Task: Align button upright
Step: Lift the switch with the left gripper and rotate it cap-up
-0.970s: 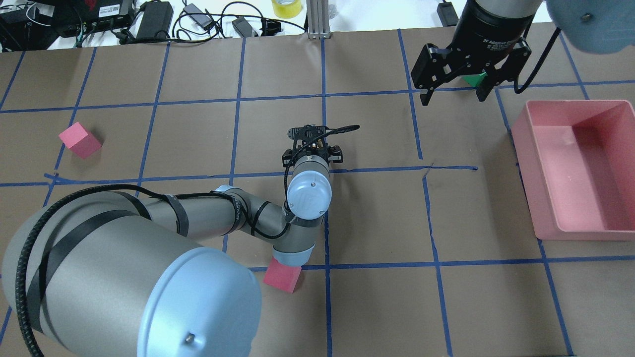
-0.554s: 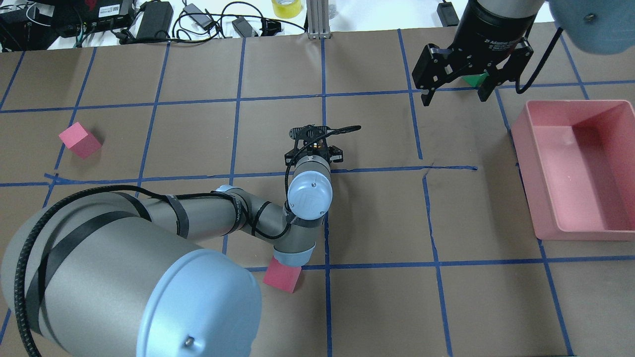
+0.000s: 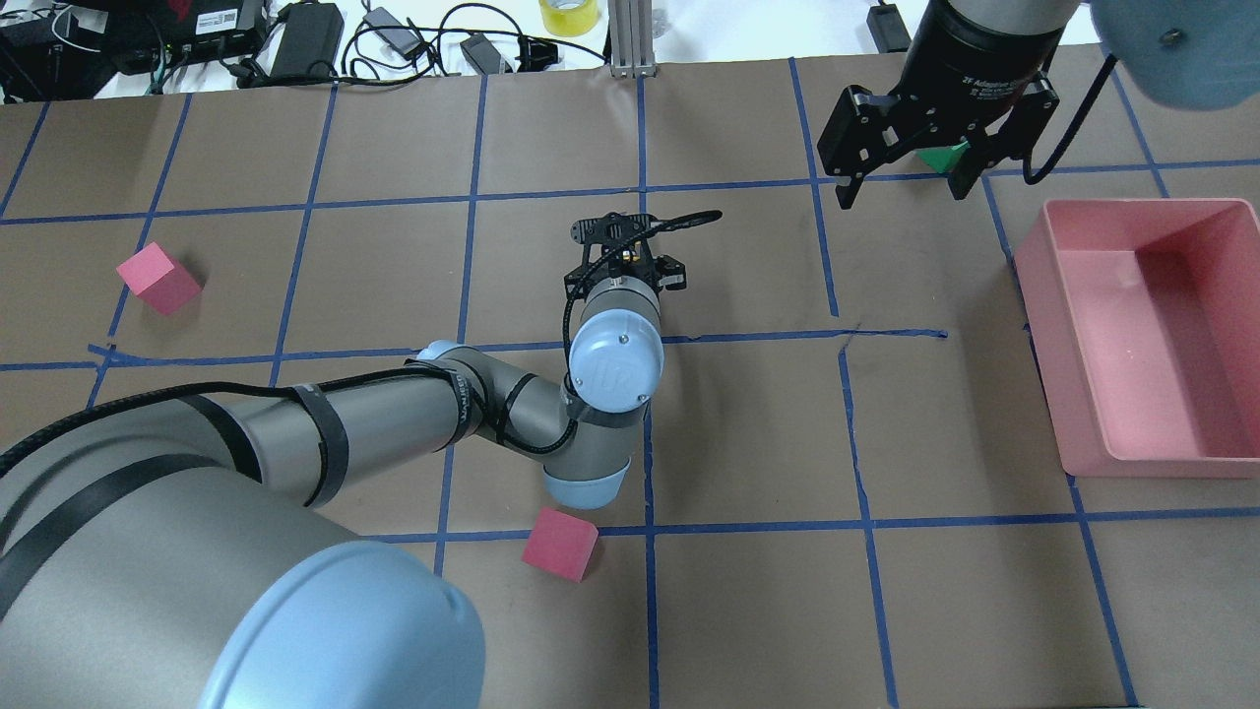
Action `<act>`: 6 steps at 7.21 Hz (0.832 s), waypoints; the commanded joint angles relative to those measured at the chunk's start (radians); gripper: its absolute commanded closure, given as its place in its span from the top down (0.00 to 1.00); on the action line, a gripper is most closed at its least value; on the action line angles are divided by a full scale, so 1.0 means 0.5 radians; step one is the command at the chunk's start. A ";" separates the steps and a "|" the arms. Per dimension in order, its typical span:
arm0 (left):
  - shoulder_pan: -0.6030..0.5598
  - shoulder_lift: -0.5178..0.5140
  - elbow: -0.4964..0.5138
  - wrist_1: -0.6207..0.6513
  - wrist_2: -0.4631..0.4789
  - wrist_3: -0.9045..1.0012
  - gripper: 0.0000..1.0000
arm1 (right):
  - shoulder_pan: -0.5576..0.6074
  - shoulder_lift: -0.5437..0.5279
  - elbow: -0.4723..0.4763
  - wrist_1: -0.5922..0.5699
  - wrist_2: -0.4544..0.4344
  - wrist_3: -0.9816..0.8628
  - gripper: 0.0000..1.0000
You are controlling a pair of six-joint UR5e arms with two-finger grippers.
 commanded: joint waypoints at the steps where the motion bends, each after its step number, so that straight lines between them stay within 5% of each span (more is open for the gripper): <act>1: 0.006 0.170 0.051 -0.445 -0.027 -0.237 0.10 | 0.001 0.005 0.000 -0.009 0.012 0.001 1.00; 6: 0.241 0.450 0.311 -1.687 -0.805 -0.511 0.08 | 0.001 0.011 0.000 0.006 -0.015 -0.005 1.00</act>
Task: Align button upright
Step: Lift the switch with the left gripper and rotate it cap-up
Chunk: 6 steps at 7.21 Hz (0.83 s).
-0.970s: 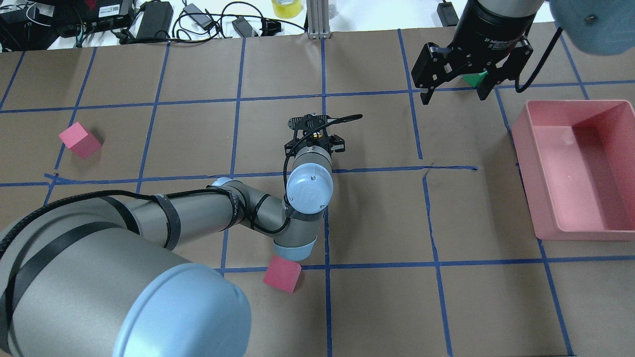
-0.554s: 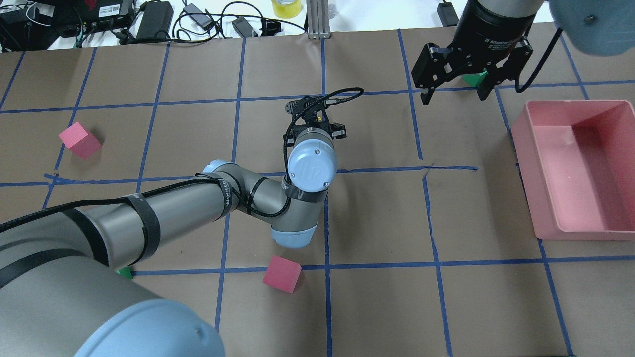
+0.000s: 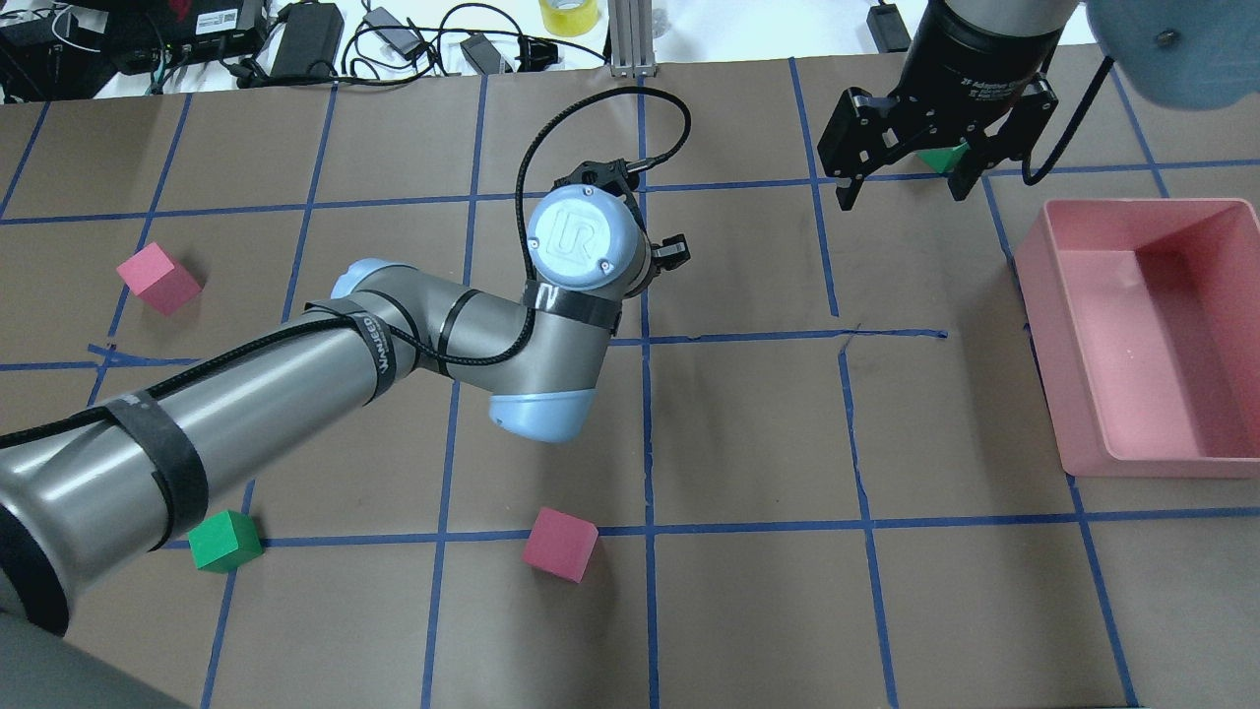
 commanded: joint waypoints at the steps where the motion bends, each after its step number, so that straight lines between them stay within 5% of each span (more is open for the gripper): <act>1: 0.179 0.039 0.221 -0.547 -0.421 -0.082 0.07 | -0.003 0.002 0.000 -0.001 -0.002 -0.016 1.00; 4: 0.339 0.017 0.253 -0.958 -0.915 -0.162 0.01 | 0.000 0.008 0.003 -0.017 0.002 -0.023 1.00; 6: 0.367 -0.032 0.253 -1.137 -1.030 -0.169 0.03 | 0.000 0.008 0.006 -0.017 -0.008 -0.023 1.00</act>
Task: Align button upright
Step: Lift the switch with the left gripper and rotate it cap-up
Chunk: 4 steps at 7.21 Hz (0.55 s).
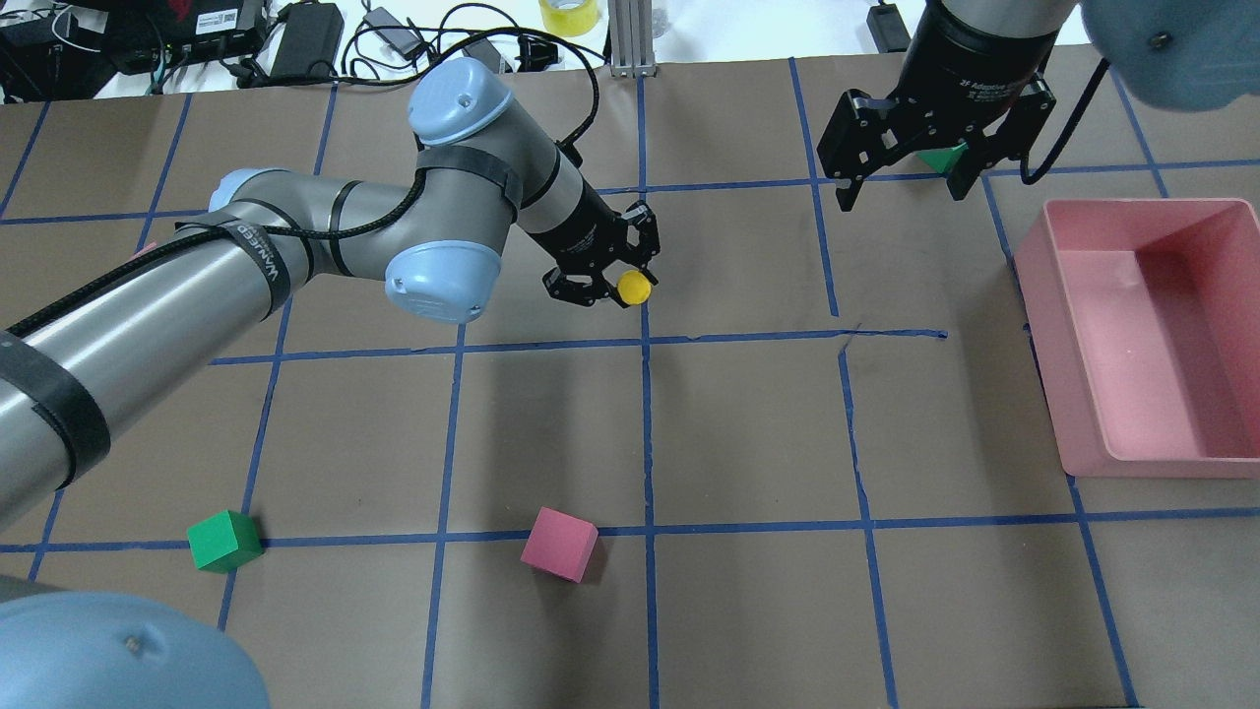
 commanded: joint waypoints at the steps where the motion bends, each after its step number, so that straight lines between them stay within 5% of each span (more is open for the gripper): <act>1: 0.035 -0.061 0.010 -0.167 -0.179 -0.005 0.03 | 0.000 0.000 0.001 -0.001 -0.006 -0.001 1.00; 4: 0.048 -0.135 0.022 -0.183 -0.232 0.010 0.15 | 0.000 0.000 0.001 -0.004 -0.006 -0.001 1.00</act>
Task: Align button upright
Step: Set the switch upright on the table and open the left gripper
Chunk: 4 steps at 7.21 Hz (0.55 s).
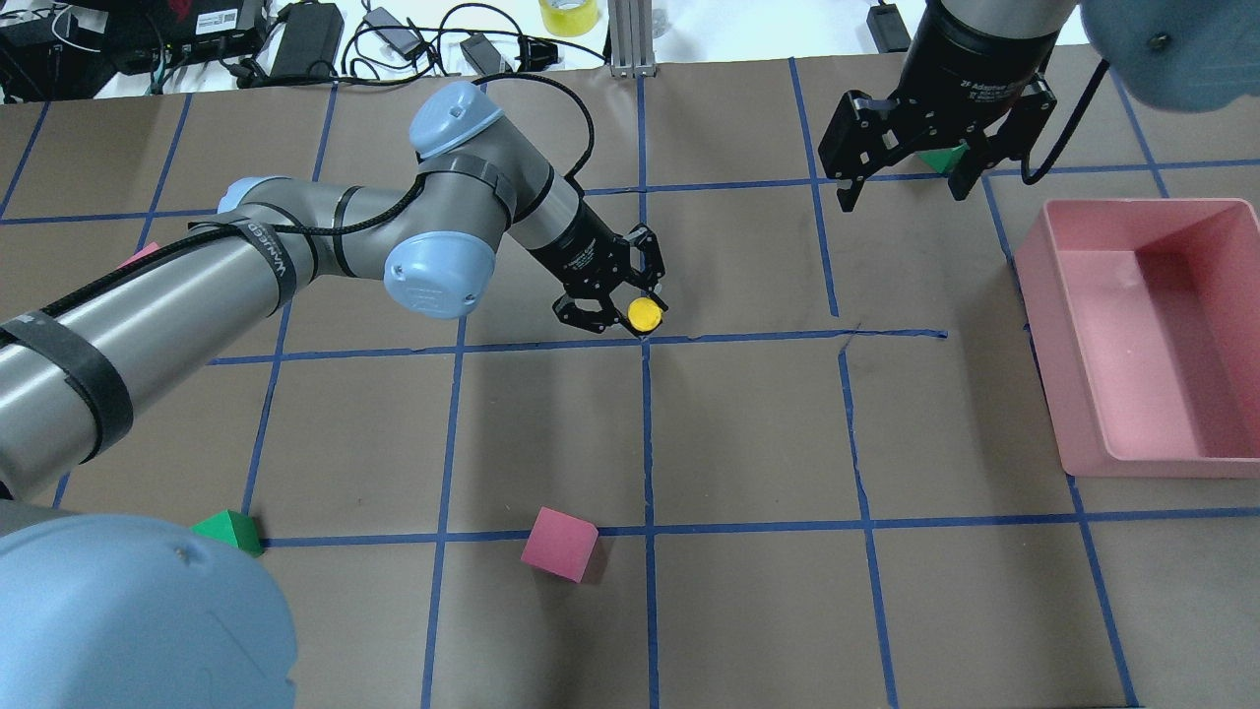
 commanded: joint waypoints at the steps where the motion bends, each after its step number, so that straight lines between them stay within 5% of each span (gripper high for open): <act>1: 0.005 -0.034 0.003 -0.013 -0.006 0.009 0.29 | 0.000 0.003 0.000 0.001 0.000 0.000 1.00; 2: 0.005 -0.034 0.000 -0.022 0.003 0.012 0.50 | 0.000 0.003 0.000 0.004 0.000 0.000 1.00; 3: 0.005 -0.037 0.000 -0.037 0.007 0.015 0.83 | 0.000 0.003 0.000 0.007 0.000 0.000 1.00; 4: 0.005 -0.034 0.003 -0.041 0.010 0.012 1.00 | 0.000 0.003 0.000 0.007 0.000 0.000 1.00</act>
